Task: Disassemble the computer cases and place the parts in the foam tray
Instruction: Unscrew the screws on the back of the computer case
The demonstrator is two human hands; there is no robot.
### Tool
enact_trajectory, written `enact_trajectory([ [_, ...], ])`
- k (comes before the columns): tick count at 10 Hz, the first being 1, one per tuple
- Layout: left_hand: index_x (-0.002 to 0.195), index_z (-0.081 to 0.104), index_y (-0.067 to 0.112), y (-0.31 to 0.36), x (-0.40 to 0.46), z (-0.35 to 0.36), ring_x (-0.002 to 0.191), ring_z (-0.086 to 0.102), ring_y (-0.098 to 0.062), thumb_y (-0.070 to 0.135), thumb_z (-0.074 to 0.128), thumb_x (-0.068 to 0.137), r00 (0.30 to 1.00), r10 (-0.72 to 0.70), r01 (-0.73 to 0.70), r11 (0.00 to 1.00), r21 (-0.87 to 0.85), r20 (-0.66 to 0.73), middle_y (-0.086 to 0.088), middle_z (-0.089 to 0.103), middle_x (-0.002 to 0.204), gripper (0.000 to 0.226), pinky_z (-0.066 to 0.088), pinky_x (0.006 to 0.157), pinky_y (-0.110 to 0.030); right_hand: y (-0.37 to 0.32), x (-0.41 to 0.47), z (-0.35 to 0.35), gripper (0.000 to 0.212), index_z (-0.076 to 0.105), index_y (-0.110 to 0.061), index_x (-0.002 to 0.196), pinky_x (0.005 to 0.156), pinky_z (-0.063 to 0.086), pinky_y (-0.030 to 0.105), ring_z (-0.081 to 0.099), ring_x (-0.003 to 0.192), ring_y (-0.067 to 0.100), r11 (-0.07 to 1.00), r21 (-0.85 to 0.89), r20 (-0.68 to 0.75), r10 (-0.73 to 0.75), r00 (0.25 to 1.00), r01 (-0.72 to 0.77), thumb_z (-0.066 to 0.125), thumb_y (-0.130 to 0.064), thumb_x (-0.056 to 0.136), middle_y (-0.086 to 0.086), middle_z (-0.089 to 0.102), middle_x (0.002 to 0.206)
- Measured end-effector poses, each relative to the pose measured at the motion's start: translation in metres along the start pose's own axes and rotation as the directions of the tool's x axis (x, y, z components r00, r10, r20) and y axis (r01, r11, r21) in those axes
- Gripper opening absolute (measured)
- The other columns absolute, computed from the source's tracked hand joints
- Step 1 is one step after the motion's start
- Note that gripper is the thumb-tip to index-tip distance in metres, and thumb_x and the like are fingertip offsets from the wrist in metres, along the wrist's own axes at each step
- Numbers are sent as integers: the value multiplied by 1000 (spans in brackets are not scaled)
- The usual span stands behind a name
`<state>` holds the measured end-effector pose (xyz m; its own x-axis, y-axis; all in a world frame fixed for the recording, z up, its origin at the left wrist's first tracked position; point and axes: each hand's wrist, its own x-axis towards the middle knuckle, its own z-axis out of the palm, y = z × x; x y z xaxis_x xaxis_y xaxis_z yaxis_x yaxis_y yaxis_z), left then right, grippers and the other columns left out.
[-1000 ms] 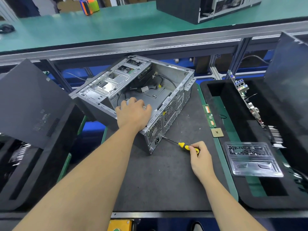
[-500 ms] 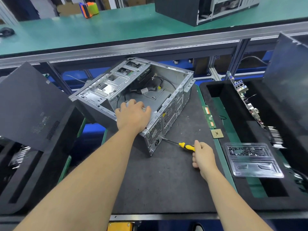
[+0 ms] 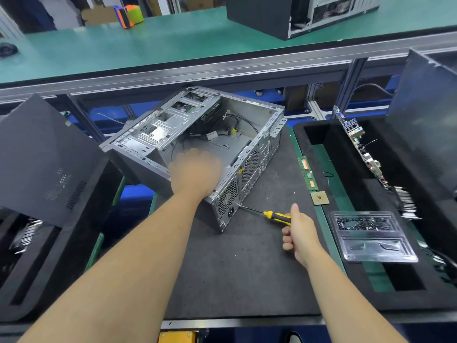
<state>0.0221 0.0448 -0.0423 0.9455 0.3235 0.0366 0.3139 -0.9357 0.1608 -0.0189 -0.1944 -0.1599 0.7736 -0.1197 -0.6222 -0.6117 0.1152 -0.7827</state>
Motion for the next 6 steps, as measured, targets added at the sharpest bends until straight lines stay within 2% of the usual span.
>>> enact_trajectory([
  [1, 126, 63, 29, 0, 0, 0, 130, 42, -30, 52, 30, 99, 1000, 0, 0, 1000, -1, -1, 0, 51, 141, 49, 31, 107, -50, -3, 3, -1, 31, 50, -13, 91, 40, 20, 20, 21, 40, 11, 999, 8, 34, -33, 999, 33, 39, -38, 107, 1, 32, 60],
  [2, 126, 63, 29, 1, 0, 1, 129, 43, -30, 51, 31, 98, 1000, -4, 4, 1000, 2, -6, 0, 52, 141, 48, 31, 107, -49, 6, 2, -6, 28, 45, -15, 82, 43, 25, 23, 27, 45, 12, 977, -92, 64, -188, 980, 193, 44, -29, 106, 3, 36, 66],
  [3, 126, 64, 29, 1, 0, 0, 129, 43, -31, 52, 30, 98, 1000, -4, 4, 1000, 9, -7, 1, 52, 141, 49, 31, 107, -49, 15, 0, -14, 16, 54, -21, 86, 56, 34, 28, 37, 56, 16, 851, -316, 137, -396, 908, 418, 50, -22, 102, -1, 47, 69],
  [4, 127, 63, 29, 2, 1, -1, 129, 43, -31, 52, 30, 99, 1000, -4, 4, 1000, 12, -1, 0, 52, 141, 49, 31, 107, -50, 16, -2, -16, 12, 58, -26, 92, 62, 40, 29, 46, 64, 14, 762, -399, 166, -488, 857, 511, 55, -18, 100, -4, 58, 79],
  [5, 128, 63, 28, 2, -1, -2, 129, 43, -31, 51, 30, 99, 1000, 0, 0, 1000, 11, -3, 0, 52, 141, 49, 31, 107, -50, 16, -6, -9, 9, 62, -24, 97, 58, 45, 31, 49, 63, 14, 906, -161, 80, -382, 921, 390, 59, -16, 99, 1, 61, 85],
  [6, 127, 63, 28, 2, -1, -2, 129, 44, -31, 51, 31, 99, 1000, 1, -1, 1000, 13, -7, -1, 52, 140, 49, 32, 107, -49, 11, -9, 1, 9, 61, -15, 101, 45, 41, 28, 47, 54, 17, 984, 34, 3, -173, 985, 173, 60, -24, 100, 10, 56, 78],
])
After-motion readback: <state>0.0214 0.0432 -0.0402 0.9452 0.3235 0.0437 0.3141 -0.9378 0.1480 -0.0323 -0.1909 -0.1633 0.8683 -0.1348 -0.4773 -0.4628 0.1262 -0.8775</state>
